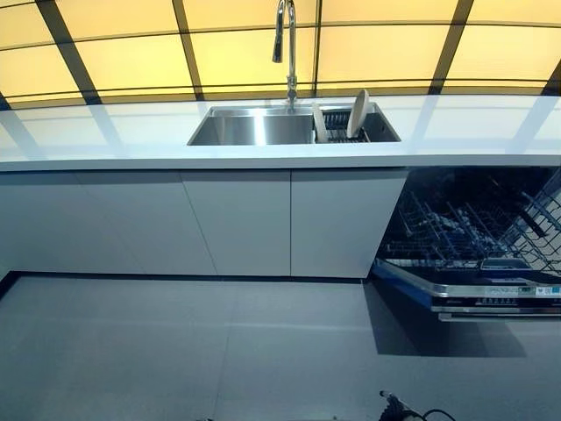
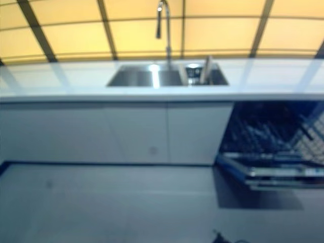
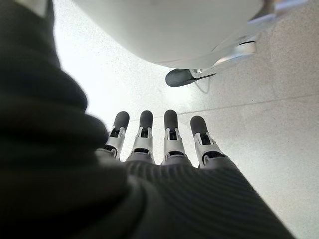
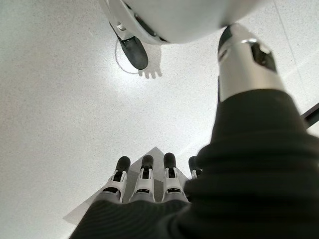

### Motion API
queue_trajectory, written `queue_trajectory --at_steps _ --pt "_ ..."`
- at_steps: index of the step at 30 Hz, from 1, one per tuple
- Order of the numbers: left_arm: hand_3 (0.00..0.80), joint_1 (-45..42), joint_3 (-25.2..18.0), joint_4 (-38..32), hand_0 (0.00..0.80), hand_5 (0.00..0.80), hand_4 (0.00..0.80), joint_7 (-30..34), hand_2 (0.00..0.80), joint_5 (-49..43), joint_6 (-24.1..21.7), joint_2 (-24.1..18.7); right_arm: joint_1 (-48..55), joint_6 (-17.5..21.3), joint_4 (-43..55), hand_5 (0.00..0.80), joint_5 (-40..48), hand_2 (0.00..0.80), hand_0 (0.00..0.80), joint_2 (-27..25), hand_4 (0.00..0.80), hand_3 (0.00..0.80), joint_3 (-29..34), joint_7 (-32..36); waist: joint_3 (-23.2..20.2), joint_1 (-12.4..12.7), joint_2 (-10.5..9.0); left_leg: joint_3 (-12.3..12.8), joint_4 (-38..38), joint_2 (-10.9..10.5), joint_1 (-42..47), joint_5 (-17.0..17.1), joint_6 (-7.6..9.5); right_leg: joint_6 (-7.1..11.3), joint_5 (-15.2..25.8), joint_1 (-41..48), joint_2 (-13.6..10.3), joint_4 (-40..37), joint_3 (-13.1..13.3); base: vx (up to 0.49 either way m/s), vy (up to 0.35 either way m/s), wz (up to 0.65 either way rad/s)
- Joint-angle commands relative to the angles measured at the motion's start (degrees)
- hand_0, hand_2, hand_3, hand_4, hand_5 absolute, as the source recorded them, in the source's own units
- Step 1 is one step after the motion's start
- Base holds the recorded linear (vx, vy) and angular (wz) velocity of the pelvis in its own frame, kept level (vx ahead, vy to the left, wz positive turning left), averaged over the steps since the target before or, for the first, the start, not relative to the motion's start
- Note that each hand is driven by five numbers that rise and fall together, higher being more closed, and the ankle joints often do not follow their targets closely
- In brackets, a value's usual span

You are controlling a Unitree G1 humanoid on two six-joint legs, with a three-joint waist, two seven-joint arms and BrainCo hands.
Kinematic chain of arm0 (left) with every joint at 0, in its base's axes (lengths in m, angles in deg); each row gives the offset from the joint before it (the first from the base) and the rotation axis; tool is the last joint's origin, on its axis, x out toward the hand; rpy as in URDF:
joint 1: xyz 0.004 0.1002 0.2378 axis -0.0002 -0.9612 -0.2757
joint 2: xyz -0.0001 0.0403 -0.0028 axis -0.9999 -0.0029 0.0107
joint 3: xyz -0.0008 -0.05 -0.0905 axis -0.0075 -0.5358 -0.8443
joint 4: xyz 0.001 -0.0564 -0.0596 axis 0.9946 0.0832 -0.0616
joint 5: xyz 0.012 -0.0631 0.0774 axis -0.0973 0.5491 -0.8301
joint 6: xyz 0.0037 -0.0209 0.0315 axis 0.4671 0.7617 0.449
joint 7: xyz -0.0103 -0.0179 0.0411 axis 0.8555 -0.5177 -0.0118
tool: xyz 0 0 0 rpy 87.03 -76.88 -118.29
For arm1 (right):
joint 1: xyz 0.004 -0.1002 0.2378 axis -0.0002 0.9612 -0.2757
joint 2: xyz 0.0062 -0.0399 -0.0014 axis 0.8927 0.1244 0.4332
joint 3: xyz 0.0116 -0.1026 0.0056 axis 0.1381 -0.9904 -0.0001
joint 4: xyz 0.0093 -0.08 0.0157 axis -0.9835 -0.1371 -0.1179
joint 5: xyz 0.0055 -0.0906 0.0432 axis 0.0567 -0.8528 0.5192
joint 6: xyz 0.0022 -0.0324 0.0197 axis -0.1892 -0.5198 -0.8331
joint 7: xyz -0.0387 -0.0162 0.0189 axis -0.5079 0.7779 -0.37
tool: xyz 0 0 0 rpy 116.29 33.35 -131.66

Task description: Take plates into dishwasher

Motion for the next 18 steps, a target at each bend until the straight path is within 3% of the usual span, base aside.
queue_trajectory --at_steps 1,8,13,15,16,17,18 --pt "0.0 5.57 0.8 2.84 0.0 0.0 0.0 0.01 0.0 0.11 0.03 1.39 -5.0 -1.06 -3.9 0.0 4.56 0.0 0.0 1.66 0.0 0.0 -0.11 0.24 4.65 1.64 -2.17 1.55 0.08 -2.82 0.56 -1.17 3.84 0.25 -1.2 0.08 -0.43 3.4 0.11 0.034 -0.049 0.0" --pt "0.0 5.47 1.22 2.95 0.0 0.0 0.0 -2.67 0.0 -1.91 2.27 1.38 -4.4 -2.08 -4.79 0.0 9.38 0.0 0.0 1.88 0.0 0.0 2.18 -0.36 5.0 1.71 -1.7 0.59 0.08 -2.69 0.58 -0.55 3.67 -0.7 -2.48 -0.19 0.3 4.89 0.09 0.04 -0.065 0.01" --pt "0.0 6.28 0.63 2.73 0.0 0.0 0.0 -6.53 0.0 -1.54 2.34 0.95 -4.42 -5.25 -4.85 0.0 7.95 0.0 0.0 1.77 0.0 0.0 1.81 5.5 5.71 1.99 -1.95 -0.27 1.17 -1.87 0.7 -0.27 3.15 -2.1 -3.67 -0.89 1.42 6.14 0.07 0.016 -0.118 0.07" --pt "0.0 6.58 -0.2 2.44 0.0 0.0 0.0 -7.02 0.0 -0.91 0.69 1.1 -4.85 -4.86 -4.93 0.0 6.4 0.0 0.0 1.48 0.0 0.0 1.01 6.19 6.7 2.15 -2.91 0.92 8.1 -0.63 -1.43 -1.24 2.64 -2.98 -3.65 -1.69 0.9 7.87 -0.28 0.0 -0.13 0.06" --pt "0.0 6.57 -1.05 2.11 0.0 0.0 0.0 -6.96 0.0 1.56 -0.19 1.29 -5.08 -4.88 -4.34 0.0 6.43 0.0 0.0 1.0 0.0 0.0 0.51 6.95 8.13 2.59 -3.34 1.11 15.91 0.0 -5.17 1.21 2.4 -3.75 -3.79 -2.17 0.76 9.49 -0.37 0.0 -0.146 0.18" --pt "0.0 6.56 -1.36 2.03 0.0 0.0 0.0 -6.95 0.0 2.32 -0.31 1.34 -5.14 -4.8 -4.2 0.0 6.1 0.0 0.0 0.89 0.0 0.0 0.4 7.05 8.54 2.76 -3.42 0.93 17.88 -0.07 -6.43 1.66 2.47 -3.92 -3.88 -2.32 0.72 9.94 -0.36 0.028 -0.144 0.27" --pt "0.0 6.24 -2.95 1.88 0.0 0.0 0.0 -7.0 0.0 5.56 -1.05 1.54 -5.42 -5.04 -3.61 0.0 4.9 0.0 0.0 0.26 0.0 0.0 -0.24 7.33 10.54 3.82 -3.32 -0.1 24.09 -0.88 -12.41 4.78 2.53 -4.73 -4.73 -2.19 0.89 11.79 0.66 0.027 -0.068 0.14"
